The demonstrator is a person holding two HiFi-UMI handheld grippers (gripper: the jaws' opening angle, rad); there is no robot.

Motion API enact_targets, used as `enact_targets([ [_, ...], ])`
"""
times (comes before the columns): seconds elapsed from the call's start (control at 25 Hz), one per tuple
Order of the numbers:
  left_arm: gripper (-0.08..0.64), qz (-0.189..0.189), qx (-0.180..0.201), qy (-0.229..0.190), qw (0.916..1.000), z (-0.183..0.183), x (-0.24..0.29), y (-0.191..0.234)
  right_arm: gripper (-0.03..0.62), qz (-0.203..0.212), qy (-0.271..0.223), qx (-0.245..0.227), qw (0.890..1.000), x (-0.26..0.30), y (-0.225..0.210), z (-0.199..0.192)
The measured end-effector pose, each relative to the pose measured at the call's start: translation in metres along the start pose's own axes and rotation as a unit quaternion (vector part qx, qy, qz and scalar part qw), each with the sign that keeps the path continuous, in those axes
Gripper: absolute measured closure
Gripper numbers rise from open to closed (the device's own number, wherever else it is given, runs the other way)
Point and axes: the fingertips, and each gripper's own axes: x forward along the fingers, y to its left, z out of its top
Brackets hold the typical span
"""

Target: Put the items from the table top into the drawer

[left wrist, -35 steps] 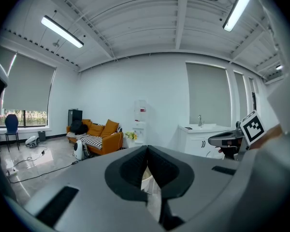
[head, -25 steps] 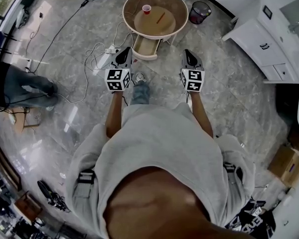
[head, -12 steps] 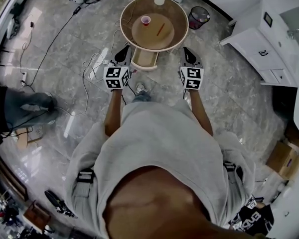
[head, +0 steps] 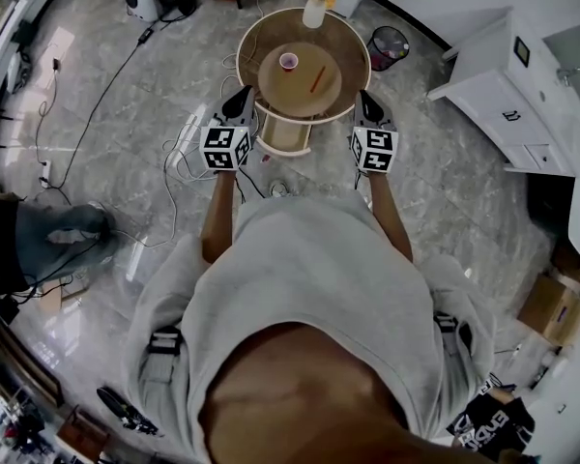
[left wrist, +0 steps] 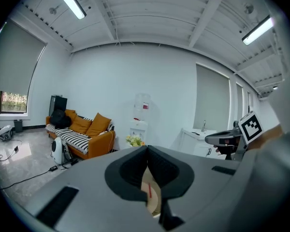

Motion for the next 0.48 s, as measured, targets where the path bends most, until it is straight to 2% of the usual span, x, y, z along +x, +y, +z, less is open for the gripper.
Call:
enact_targets([
  [0.48,0.545,-0.016,0.006,0.001,0.9999,0.01,0.044,0.043,0.568,-0.015,0.008,0.0,1.0,0.054,0.003,0.008],
])
